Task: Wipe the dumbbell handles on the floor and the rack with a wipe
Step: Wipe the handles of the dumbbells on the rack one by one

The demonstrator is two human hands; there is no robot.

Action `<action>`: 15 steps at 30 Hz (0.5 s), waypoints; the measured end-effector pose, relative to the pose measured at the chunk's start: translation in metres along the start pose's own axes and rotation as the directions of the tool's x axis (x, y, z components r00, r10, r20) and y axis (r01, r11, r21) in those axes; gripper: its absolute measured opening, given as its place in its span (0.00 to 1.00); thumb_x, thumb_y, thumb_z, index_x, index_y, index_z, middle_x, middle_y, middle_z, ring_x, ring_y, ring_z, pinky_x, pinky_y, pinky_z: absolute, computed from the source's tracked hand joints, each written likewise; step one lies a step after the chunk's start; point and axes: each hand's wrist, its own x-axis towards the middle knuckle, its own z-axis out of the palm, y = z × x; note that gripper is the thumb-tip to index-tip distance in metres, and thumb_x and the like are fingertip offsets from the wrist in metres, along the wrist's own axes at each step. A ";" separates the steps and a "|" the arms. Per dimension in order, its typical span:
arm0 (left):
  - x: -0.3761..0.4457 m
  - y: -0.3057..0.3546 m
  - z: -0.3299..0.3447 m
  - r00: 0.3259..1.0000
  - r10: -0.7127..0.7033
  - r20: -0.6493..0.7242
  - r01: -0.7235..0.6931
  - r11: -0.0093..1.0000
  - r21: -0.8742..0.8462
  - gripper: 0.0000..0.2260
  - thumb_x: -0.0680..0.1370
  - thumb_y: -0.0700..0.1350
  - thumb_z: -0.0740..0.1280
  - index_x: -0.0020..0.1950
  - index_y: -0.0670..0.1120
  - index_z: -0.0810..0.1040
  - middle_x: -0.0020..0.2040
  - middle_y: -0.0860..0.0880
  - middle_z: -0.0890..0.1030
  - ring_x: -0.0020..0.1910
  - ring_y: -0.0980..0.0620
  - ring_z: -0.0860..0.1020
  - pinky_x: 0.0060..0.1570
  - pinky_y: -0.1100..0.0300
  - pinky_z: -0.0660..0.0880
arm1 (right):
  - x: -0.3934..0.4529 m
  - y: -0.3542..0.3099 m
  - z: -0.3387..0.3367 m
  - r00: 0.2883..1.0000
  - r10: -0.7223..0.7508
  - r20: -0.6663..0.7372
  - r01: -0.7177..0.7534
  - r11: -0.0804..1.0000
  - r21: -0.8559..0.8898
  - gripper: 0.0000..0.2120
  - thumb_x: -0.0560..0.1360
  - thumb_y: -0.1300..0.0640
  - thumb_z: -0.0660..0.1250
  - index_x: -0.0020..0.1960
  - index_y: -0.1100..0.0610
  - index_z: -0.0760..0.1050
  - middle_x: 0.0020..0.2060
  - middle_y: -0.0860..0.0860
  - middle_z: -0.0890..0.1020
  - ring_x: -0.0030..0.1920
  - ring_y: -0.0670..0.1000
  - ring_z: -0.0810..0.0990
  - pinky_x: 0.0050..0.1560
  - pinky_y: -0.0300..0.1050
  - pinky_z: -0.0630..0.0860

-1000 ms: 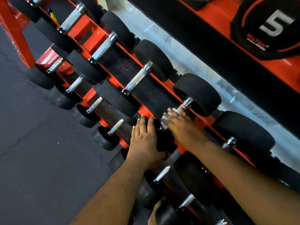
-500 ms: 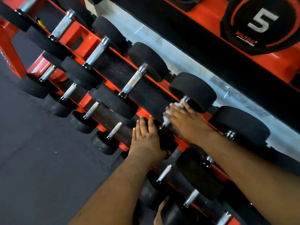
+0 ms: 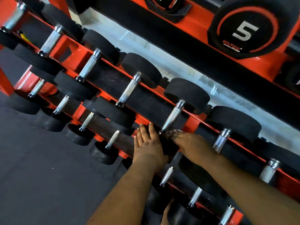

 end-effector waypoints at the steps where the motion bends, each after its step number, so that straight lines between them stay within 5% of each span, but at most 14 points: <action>1: 0.000 0.000 0.000 1.000 -0.001 0.008 0.001 1.000 0.007 0.60 0.72 0.63 0.73 0.80 0.46 0.28 0.80 0.38 0.30 0.80 0.40 0.32 0.79 0.45 0.35 | -0.003 0.000 0.002 0.985 0.173 -0.017 -0.169 0.973 0.156 0.24 0.76 0.67 0.64 0.67 0.48 0.79 0.64 0.48 0.81 0.64 0.51 0.80 0.68 0.47 0.75; 2: 0.001 0.000 0.000 1.000 -0.003 0.012 0.003 1.000 0.014 0.60 0.73 0.62 0.73 0.79 0.45 0.27 0.80 0.38 0.30 0.80 0.40 0.32 0.78 0.45 0.35 | -0.003 0.000 0.005 0.926 0.371 -0.068 -0.330 0.886 0.326 0.23 0.77 0.65 0.64 0.66 0.45 0.79 0.61 0.45 0.83 0.59 0.50 0.83 0.63 0.48 0.78; 4: 0.002 0.000 0.000 1.000 -0.005 0.012 0.005 1.000 0.027 0.60 0.73 0.62 0.73 0.79 0.45 0.27 0.79 0.38 0.29 0.80 0.40 0.31 0.78 0.45 0.35 | 0.011 -0.007 0.006 0.691 0.721 -0.056 -0.482 0.517 0.707 0.19 0.79 0.63 0.64 0.63 0.45 0.81 0.56 0.43 0.84 0.53 0.48 0.83 0.56 0.45 0.79; 6: 0.002 0.000 0.001 1.000 -0.006 0.012 0.006 1.000 0.029 0.60 0.73 0.63 0.73 0.79 0.45 0.27 0.79 0.37 0.29 0.80 0.40 0.31 0.79 0.45 0.35 | 0.031 -0.026 0.011 0.528 0.832 0.167 -0.371 0.049 0.927 0.16 0.80 0.66 0.63 0.59 0.50 0.82 0.50 0.48 0.86 0.49 0.48 0.83 0.50 0.41 0.79; 7: 0.002 0.001 0.002 1.000 -0.007 0.008 0.007 1.000 0.030 0.60 0.73 0.63 0.73 0.79 0.45 0.27 0.79 0.37 0.30 0.80 0.40 0.32 0.79 0.45 0.35 | 0.038 -0.035 0.011 0.519 0.808 0.278 -0.364 -0.086 0.928 0.15 0.79 0.68 0.61 0.55 0.53 0.82 0.45 0.49 0.86 0.44 0.47 0.83 0.44 0.38 0.79; 9: 0.001 0.001 0.002 1.000 -0.010 -0.009 0.010 0.999 0.042 0.60 0.72 0.63 0.73 0.79 0.45 0.27 0.80 0.37 0.30 0.80 0.40 0.32 0.79 0.44 0.35 | 0.048 -0.046 0.001 0.557 0.730 0.395 -0.378 -0.201 0.904 0.14 0.79 0.70 0.60 0.47 0.57 0.81 0.36 0.49 0.84 0.36 0.46 0.80 0.36 0.36 0.76; 13: 0.001 0.000 0.004 1.000 0.004 -0.024 -0.002 0.998 0.055 0.59 0.73 0.63 0.72 0.79 0.45 0.28 0.80 0.36 0.31 0.80 0.39 0.32 0.79 0.44 0.36 | 0.072 -0.022 -0.028 0.515 0.758 0.399 0.003 -0.467 0.884 0.14 0.78 0.70 0.59 0.45 0.55 0.77 0.40 0.51 0.83 0.43 0.48 0.81 0.50 0.42 0.74; 15: -0.001 0.000 0.004 0.999 0.006 -0.035 -0.004 0.999 0.054 0.59 0.73 0.63 0.72 0.79 0.45 0.28 0.80 0.36 0.31 0.80 0.39 0.33 0.79 0.43 0.37 | 0.080 -0.022 -0.033 0.479 0.793 0.377 0.059 -0.458 0.887 0.12 0.77 0.69 0.61 0.45 0.54 0.77 0.41 0.51 0.82 0.45 0.48 0.81 0.52 0.44 0.75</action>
